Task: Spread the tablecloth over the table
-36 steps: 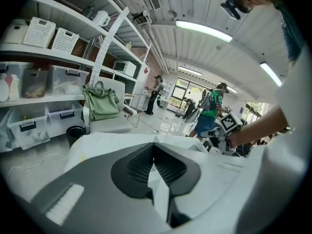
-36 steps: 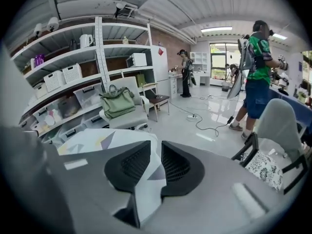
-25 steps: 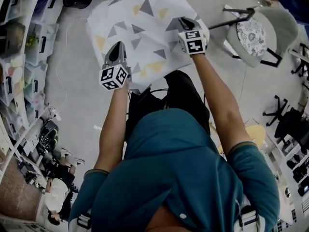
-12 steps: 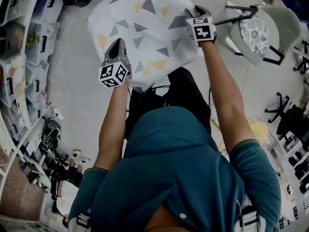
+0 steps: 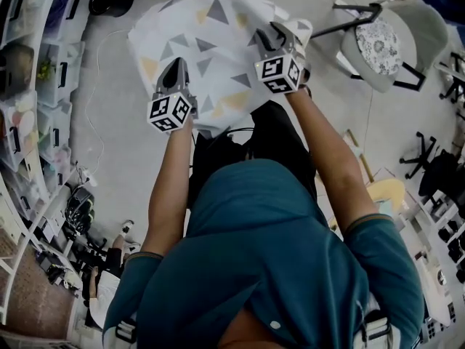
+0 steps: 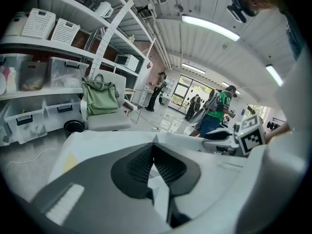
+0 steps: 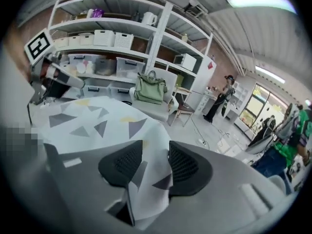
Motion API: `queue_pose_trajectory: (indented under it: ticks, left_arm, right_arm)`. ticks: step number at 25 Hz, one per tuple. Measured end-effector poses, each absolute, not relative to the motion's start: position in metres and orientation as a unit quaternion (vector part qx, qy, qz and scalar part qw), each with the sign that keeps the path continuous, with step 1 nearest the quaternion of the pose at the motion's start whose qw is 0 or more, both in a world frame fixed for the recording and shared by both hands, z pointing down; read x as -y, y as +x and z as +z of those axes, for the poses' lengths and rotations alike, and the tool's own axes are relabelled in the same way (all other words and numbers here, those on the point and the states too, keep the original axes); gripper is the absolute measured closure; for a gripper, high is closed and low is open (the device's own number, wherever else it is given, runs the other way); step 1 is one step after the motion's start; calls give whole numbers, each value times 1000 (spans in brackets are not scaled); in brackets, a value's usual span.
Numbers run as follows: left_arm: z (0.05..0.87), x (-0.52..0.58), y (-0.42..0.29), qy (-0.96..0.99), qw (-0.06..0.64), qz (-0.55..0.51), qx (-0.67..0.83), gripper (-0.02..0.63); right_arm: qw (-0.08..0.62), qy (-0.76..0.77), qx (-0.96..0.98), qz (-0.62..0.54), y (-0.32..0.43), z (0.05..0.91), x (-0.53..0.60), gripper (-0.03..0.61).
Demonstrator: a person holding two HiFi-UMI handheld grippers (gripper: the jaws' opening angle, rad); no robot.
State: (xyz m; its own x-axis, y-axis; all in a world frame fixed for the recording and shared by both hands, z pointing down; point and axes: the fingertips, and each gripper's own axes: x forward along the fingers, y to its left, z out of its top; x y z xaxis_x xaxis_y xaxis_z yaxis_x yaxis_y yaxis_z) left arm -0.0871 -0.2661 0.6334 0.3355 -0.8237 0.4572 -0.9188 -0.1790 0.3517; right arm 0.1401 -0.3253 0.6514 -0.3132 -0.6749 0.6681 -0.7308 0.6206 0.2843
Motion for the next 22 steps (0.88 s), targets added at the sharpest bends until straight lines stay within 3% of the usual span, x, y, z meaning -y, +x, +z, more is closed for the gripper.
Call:
queue_pose_trajectory:
  ticks: [5,12,22]
  left_arm:
    - [630,268,-89,765,289,79,570,617]
    - [631,267,-98,760,289,81,576,617]
    - [636,268,-109,755,294,86,580,617]
  right_arm:
    - [402,438,804,-5,129,650,302,411]
    - [426,489,752,117,212,707,354,410]
    - [474,518,683,202,267,750,402,407]
